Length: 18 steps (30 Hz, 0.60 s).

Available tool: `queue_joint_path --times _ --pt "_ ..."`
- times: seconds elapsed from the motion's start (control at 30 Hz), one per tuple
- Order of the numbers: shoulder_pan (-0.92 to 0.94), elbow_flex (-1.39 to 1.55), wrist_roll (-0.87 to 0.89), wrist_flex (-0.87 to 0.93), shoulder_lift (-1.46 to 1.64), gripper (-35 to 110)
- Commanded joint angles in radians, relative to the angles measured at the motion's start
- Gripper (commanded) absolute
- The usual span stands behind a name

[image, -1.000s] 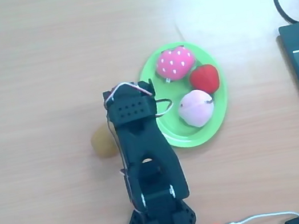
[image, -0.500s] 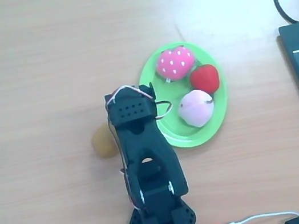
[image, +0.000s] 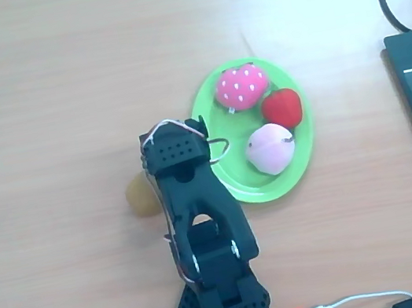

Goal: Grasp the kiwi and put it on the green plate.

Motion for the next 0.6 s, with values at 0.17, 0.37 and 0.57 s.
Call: queue_joint_path --times 0.17,0.37,0.57 --pt "-0.058 0.071 -0.008 -0.052 0.006 47" --pt "-0.081 0.103 -0.008 -0.075 0.008 47" --pt "-0.107 0.135 -0.008 -0.117 0.008 46"
